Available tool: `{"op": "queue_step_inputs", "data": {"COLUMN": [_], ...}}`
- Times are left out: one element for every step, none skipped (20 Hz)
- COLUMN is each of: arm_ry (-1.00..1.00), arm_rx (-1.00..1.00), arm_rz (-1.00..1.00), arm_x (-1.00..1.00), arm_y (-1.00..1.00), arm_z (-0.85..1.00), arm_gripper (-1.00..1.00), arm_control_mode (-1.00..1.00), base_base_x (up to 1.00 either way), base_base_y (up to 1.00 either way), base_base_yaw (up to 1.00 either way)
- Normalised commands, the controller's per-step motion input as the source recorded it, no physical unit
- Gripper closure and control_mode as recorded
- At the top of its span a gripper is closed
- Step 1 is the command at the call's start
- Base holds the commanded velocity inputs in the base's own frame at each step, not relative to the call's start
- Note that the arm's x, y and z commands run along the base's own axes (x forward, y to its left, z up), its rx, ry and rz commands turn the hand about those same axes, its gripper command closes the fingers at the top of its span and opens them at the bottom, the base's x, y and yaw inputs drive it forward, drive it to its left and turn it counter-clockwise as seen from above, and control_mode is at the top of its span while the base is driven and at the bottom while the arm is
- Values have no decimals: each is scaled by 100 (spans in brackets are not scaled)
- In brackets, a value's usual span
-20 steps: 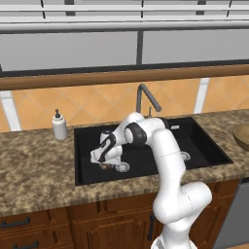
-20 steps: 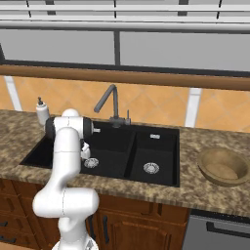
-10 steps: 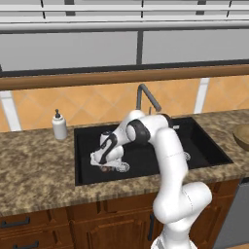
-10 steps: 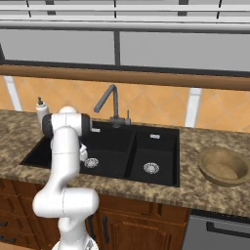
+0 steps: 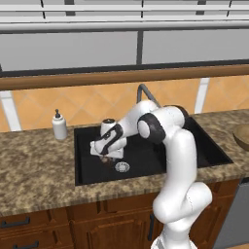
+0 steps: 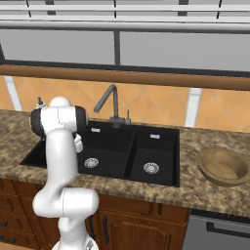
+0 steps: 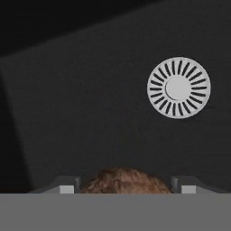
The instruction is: Pick the mushroom from the sink and place it in the bowl. Then pick the bowl and place it in the microwave. Then close the microwave door and press the start button.
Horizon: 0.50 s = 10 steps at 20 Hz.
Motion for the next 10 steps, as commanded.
{"op": "queue_step_inputs", "data": {"arm_ry": [0, 0, 0, 0, 0, 0, 0, 0, 0, 0], "arm_rx": [0, 0, 0, 0, 0, 0, 0, 0, 0, -1], "arm_rz": [-3, -3, -5, -5, -5, -4, -4, -5, -6, -7], "arm_x": [-38, -46, -51, -67, -71, -71, -75, -77, -87, -90], "arm_y": [-13, -16, -14, -22, -29, -28, -29, -36, -44, -57], "arm_z": [100, 100, 100, 100, 100, 100, 100, 100, 100, 100], "arm_gripper": [100, 100, 100, 100, 100, 100, 100, 100, 100, 100], "arm_control_mode": [-100, -100, -100, -100, -100, -100, -100, -100, -100, -100], "base_base_x": [0, 0, 0, 0, 0, 0, 0, 0, 0, 0], "base_base_y": [0, 0, 0, 0, 0, 0, 0, 0, 0, 0], "base_base_yaw": [0, 0, 0, 0, 0, 0, 0, 0, 0, 0]}}
